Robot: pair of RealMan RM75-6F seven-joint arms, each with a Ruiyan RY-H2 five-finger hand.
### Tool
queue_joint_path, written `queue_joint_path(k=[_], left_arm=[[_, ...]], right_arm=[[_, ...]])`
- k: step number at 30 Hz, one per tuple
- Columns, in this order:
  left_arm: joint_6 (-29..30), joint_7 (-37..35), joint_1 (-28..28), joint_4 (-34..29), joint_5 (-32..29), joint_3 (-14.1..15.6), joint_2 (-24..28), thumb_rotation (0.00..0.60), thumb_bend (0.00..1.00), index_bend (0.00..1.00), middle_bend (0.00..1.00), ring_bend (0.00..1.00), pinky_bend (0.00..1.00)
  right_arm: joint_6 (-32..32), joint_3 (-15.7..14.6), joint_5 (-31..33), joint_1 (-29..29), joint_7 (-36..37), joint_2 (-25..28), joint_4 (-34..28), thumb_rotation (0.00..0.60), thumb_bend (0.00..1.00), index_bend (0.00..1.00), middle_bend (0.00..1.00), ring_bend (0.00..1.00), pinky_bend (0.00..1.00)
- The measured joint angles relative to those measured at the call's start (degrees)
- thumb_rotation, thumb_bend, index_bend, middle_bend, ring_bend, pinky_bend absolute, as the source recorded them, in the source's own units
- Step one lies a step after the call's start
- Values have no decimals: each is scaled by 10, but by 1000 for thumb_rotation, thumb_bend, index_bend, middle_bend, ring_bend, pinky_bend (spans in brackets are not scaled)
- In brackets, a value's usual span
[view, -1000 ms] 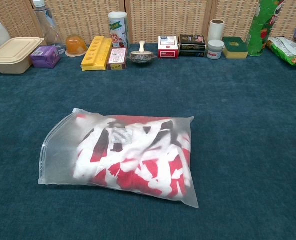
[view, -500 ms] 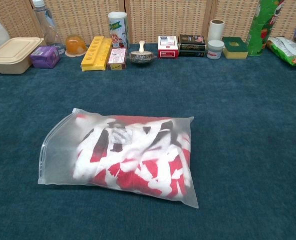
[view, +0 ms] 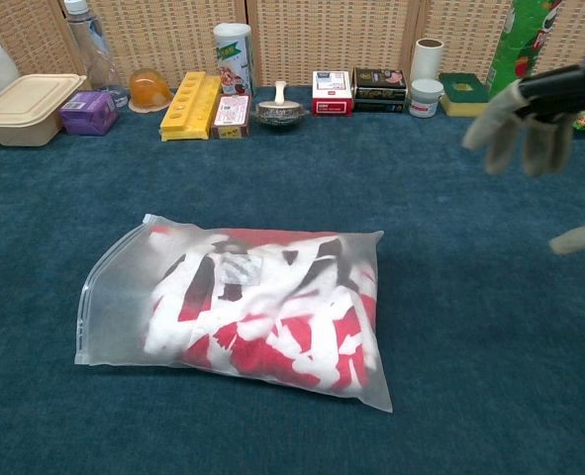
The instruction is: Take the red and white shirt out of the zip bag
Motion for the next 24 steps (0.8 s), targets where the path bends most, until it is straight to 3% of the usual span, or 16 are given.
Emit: queue_joint_path(k=[5, 10, 24], left_arm=[[-5, -5, -5, 7, -4, -4, 3, 600, 193, 516, 458, 366, 308], [-12, -14, -10, 16, -8, -7, 6, 600, 194, 516, 458, 366, 308], [-11, -55, -7, 50, -14, -6, 5, 600, 194, 516, 458, 366, 308]], right_arm=[[-93, 10, 34, 42, -61, -22, -35, 600, 5, 23, 165, 255, 295], [-163, 24, 112, 73, -154, -50, -68, 600, 0, 0, 97, 190, 260], [-199, 60, 315, 141, -420, -173, -82, 600, 0, 0, 70, 166, 249]])
